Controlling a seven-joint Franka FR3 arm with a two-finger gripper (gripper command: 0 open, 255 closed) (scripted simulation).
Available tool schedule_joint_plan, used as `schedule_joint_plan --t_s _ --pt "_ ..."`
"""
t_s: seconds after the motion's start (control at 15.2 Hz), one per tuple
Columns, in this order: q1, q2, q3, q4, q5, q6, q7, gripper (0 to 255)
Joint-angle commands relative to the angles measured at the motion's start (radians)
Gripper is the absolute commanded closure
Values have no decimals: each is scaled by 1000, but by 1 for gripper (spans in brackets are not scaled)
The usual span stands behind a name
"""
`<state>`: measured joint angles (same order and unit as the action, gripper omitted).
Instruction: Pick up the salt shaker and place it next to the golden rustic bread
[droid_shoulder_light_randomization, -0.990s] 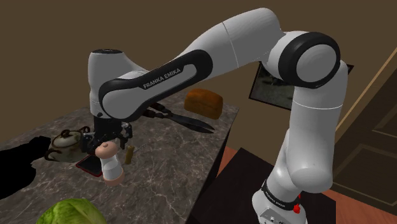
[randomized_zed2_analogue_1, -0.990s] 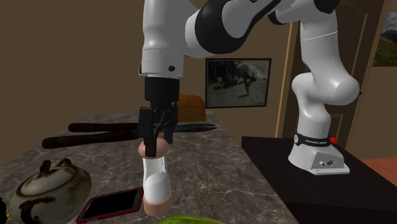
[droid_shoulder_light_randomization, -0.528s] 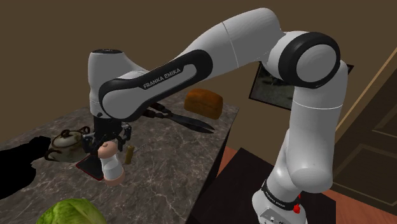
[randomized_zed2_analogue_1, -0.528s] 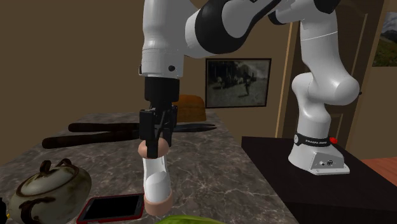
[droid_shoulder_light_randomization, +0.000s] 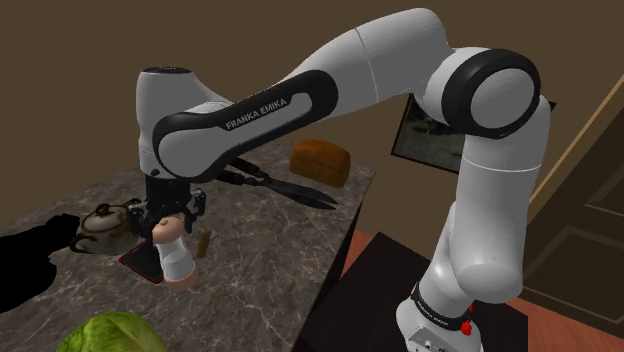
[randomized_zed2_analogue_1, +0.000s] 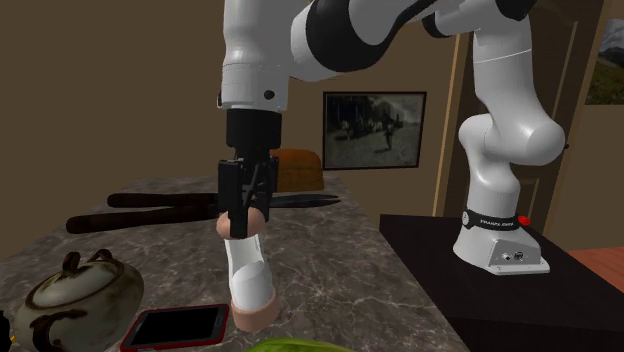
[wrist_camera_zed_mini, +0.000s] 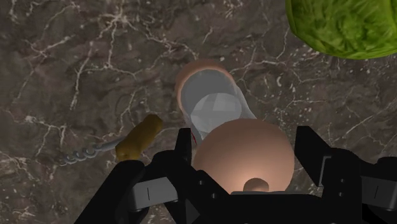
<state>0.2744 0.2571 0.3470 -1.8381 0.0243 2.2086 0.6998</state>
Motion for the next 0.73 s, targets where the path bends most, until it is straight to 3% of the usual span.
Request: schedule_joint_plan --t_s 0.0,0.66 --pt "0 -9 1 16 3 -25 1 255" --pt "-4 -46 5 105 13 -149 3 255"
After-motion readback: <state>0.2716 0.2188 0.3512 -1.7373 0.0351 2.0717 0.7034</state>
